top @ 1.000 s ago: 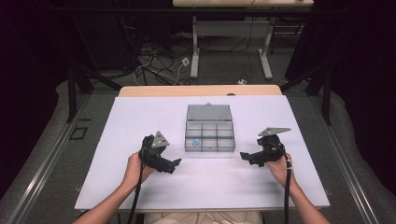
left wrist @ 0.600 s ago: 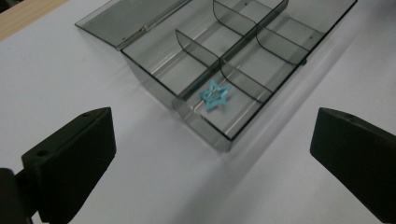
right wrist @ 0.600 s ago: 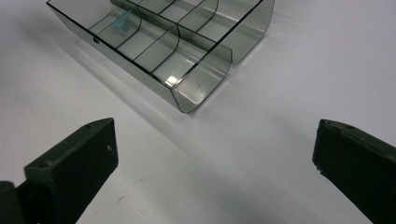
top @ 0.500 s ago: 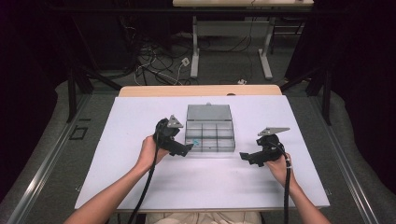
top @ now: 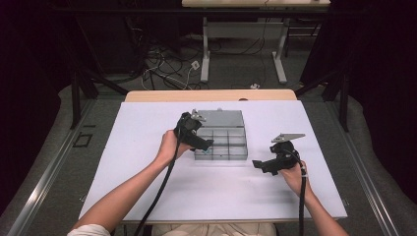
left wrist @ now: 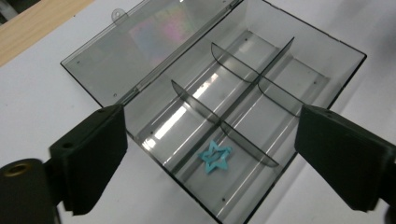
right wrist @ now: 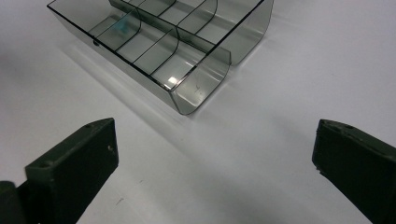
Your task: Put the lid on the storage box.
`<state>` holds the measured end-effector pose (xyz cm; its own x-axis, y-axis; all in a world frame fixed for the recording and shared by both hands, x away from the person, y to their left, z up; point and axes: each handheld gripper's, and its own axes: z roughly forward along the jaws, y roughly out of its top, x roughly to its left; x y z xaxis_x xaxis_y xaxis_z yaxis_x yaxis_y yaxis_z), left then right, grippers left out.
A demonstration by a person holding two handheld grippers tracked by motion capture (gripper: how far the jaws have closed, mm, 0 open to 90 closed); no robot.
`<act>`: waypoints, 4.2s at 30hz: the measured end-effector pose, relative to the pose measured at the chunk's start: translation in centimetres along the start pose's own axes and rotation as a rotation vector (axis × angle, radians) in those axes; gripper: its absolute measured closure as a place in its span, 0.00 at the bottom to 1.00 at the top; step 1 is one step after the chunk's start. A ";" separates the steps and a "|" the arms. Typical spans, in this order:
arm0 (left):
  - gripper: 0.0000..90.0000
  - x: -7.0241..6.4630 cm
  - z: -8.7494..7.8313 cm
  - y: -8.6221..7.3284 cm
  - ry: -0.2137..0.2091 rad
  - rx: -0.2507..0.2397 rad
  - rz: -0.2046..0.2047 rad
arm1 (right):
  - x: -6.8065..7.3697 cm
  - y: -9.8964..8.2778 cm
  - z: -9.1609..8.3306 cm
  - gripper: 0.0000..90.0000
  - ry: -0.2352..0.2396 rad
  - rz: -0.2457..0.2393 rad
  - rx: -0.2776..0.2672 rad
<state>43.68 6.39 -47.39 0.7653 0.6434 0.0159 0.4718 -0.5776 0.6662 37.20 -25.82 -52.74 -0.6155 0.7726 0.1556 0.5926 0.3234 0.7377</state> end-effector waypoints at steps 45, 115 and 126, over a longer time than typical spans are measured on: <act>0.64 -1.7 7.7 -0.3 0.035 0.217 -0.023 | -2.7 3.9 2.2 0.32 -0.048 0.049 -0.009; 0.64 -1.5 7.8 -0.4 0.023 0.211 -0.019 | -7.4 10.0 13.0 1.00 -0.079 0.120 0.158; 0.64 -1.4 7.8 -0.4 0.017 0.214 -0.018 | -7.8 10.7 13.8 1.00 -0.089 0.157 0.126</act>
<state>45.77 1.81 -53.49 0.7494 0.6619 0.0193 0.5688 -0.6584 0.4929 55.51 -20.88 -55.15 -0.4654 0.8623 0.1998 0.7415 0.2566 0.6200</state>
